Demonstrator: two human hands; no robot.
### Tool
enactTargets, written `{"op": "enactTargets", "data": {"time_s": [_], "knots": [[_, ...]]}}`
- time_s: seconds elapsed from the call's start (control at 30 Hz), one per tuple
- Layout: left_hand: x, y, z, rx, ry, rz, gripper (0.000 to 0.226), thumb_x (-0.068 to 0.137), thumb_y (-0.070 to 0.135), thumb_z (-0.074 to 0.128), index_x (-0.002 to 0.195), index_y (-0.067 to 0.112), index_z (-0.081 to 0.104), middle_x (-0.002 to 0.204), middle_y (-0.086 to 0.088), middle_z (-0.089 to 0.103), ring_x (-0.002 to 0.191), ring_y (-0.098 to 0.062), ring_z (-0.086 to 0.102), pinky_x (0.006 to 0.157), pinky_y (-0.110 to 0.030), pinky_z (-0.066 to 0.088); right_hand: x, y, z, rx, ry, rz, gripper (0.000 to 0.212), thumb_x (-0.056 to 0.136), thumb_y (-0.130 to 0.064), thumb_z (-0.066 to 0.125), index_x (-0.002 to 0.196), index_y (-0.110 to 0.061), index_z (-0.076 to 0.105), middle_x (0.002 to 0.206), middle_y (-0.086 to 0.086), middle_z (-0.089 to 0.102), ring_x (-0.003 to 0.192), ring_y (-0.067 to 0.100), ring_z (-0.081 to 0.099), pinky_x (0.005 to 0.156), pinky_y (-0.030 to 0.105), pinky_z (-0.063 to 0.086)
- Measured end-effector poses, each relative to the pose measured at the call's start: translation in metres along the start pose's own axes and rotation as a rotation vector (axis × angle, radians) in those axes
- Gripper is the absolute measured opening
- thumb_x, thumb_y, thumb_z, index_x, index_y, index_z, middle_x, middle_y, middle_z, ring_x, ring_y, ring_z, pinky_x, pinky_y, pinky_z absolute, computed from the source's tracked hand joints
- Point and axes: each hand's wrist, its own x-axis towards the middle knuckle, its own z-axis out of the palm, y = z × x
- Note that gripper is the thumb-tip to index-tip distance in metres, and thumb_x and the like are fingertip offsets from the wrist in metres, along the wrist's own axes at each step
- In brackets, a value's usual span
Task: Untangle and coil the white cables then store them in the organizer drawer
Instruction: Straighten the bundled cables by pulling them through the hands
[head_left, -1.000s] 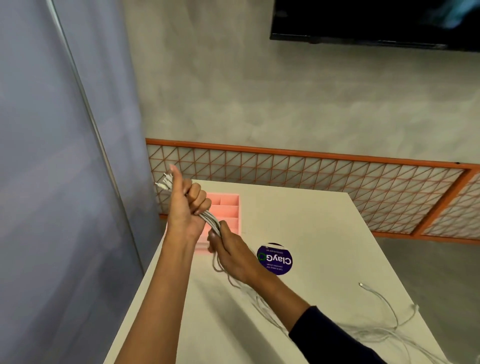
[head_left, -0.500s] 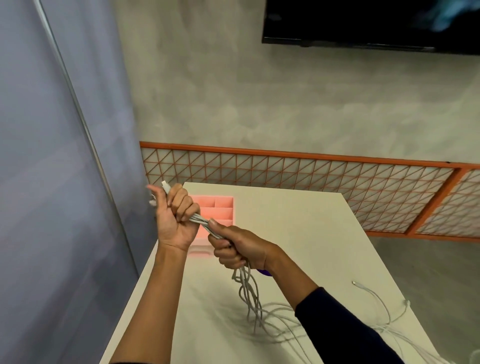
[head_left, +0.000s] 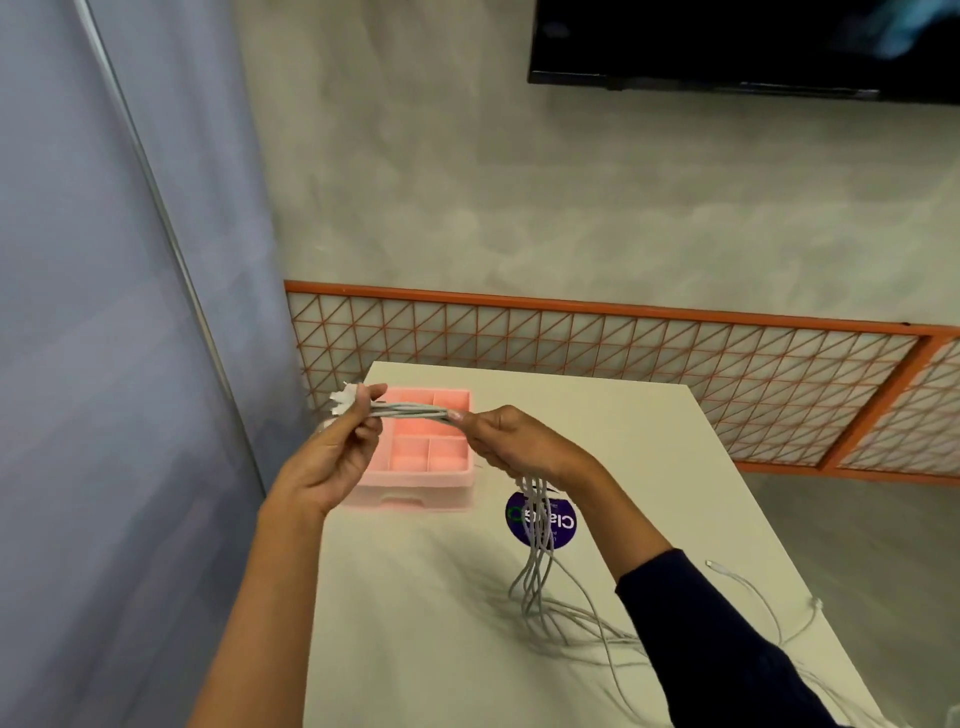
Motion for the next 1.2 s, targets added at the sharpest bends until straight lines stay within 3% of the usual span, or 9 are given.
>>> {"op": "enactTargets", "data": {"time_s": [0.07,0.2,0.3,0.47,0.57,0.67,0.87,1.07,1.2], "knots": [[0.003,-0.013,0.014,-0.199,0.146,0.004,0.021,0.072,0.029,0.073,0.079,0.009,0.076,0.08,0.003,0.064,0.056,-0.001,0.057,0.051,-0.01,0.047,0.004,0.003,0.009,-0.131,0.133,-0.064,0.052,0.095,-0.053,0.044,0.056,-0.02,0.032,0.048,-0.011,0.03,0.045,0.006,0.026,0.05,0.025,0.026],[0.004,-0.041,0.039,-0.348,0.236,-0.098,0.039,0.092,0.05,0.051,0.096,0.014,0.065,0.087,0.004,0.067,0.076,-0.007,0.059,0.079,-0.022,0.043,0.01,0.017,0.032,-0.489,0.29,-0.121,0.051,0.096,-0.054,0.039,0.059,-0.02,0.037,0.055,0.0,0.049,0.06,0.023,0.046,0.058,0.033,0.033],[0.007,-0.038,0.054,-0.395,0.237,-0.106,0.036,0.103,0.037,0.036,0.081,0.012,0.05,0.064,0.0,0.059,0.053,-0.013,0.065,0.076,-0.028,0.047,0.008,0.022,0.042,-0.585,0.279,-0.121,0.046,0.097,-0.054,0.036,0.063,-0.022,0.04,0.063,0.005,0.057,0.066,0.026,0.05,0.06,0.033,0.035],[0.009,-0.032,0.059,-0.495,0.015,-0.062,0.04,0.102,0.033,0.036,0.066,0.016,0.041,0.044,0.007,0.03,0.034,-0.005,0.027,0.039,-0.014,0.03,0.002,0.011,0.031,0.113,-0.102,-0.051,0.038,0.099,-0.033,0.047,0.065,-0.021,0.036,0.053,-0.006,0.032,0.044,0.006,0.026,0.044,0.019,0.026],[0.009,-0.034,0.061,-0.541,-0.142,-0.018,0.04,0.099,0.032,0.037,0.066,0.014,0.048,0.046,0.007,0.03,0.039,-0.005,0.016,0.037,-0.014,0.026,0.002,0.014,0.018,0.396,-0.365,0.019,0.027,0.099,-0.017,0.049,0.074,-0.022,0.04,0.052,-0.01,0.029,0.04,0.002,0.021,0.036,0.014,0.019],[0.007,-0.037,0.063,-0.519,-0.194,0.035,0.036,0.097,0.032,0.039,0.067,0.014,0.049,0.047,0.008,0.032,0.041,-0.005,0.018,0.039,-0.014,0.026,0.001,0.025,0.009,0.419,-0.449,0.041,0.013,0.096,-0.006,0.049,0.088,-0.017,0.047,0.059,-0.006,0.044,0.038,0.002,0.03,0.038,0.014,0.028],[0.012,-0.023,0.068,-0.531,-0.069,0.196,0.039,0.104,0.033,0.033,0.071,0.016,0.045,0.049,0.008,0.033,0.038,-0.005,0.029,0.039,-0.014,0.029,-0.003,0.061,0.023,-0.046,-0.041,-0.06,0.012,0.096,-0.004,0.039,0.1,-0.013,0.046,0.087,-0.008,0.059,0.078,0.008,0.056,0.081,0.027,0.047],[0.017,-0.017,0.072,-0.558,-0.066,0.236,0.041,0.104,0.034,0.034,0.068,0.016,0.044,0.048,0.008,0.033,0.038,-0.005,0.029,0.04,-0.014,0.028,-0.014,0.091,0.052,-0.013,0.498,-0.178,0.008,0.099,-0.01,0.045,0.099,-0.017,0.048,0.082,-0.007,0.062,0.07,0.001,0.056,0.062,0.01,0.037],[0.023,-0.011,0.067,-0.534,-0.125,0.25,0.038,0.103,0.033,0.034,0.07,0.016,0.046,0.048,0.008,0.032,0.037,-0.005,0.027,0.036,-0.014,0.025,-0.016,0.088,0.04,0.222,0.302,-0.134,0.019,0.099,-0.023,0.049,0.091,-0.013,0.063,0.065,-0.007,0.055,0.057,0.001,0.048,0.061,0.015,0.039]]}}
